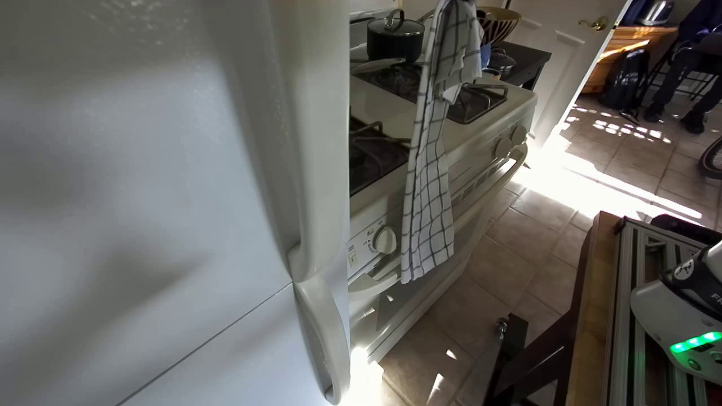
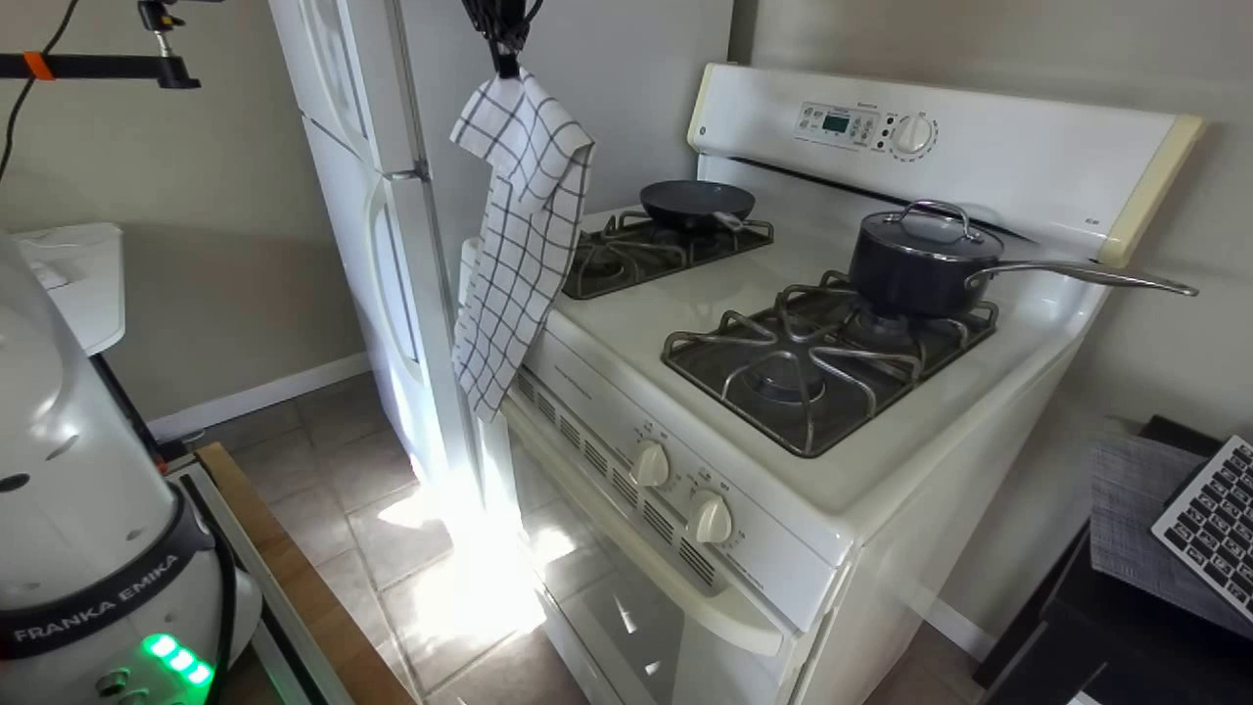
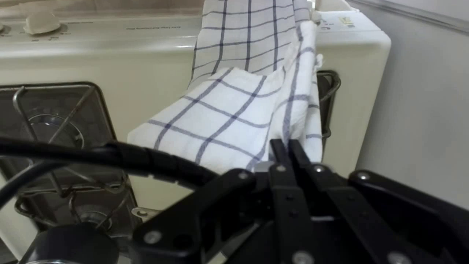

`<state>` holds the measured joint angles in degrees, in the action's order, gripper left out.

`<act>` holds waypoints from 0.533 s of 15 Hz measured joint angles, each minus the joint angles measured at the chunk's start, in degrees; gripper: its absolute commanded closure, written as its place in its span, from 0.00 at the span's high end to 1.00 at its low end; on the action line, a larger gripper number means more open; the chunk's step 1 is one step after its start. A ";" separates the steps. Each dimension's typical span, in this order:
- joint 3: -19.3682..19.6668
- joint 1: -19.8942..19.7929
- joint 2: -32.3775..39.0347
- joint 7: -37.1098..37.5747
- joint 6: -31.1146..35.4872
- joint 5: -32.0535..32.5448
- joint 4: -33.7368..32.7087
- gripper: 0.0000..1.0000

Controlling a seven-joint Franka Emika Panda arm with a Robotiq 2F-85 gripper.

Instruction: Put the towel on the oven door handle

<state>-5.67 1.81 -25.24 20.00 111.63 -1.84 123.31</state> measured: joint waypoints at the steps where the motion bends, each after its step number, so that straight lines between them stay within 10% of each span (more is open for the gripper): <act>1: 0.11 -0.01 -0.49 -0.32 0.00 -0.01 -0.31 0.01; 8: 2.22 -0.39 -3.43 -2.84 0.00 -0.01 -1.00 0.01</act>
<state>-3.45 1.42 -28.67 17.16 111.63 -1.85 122.31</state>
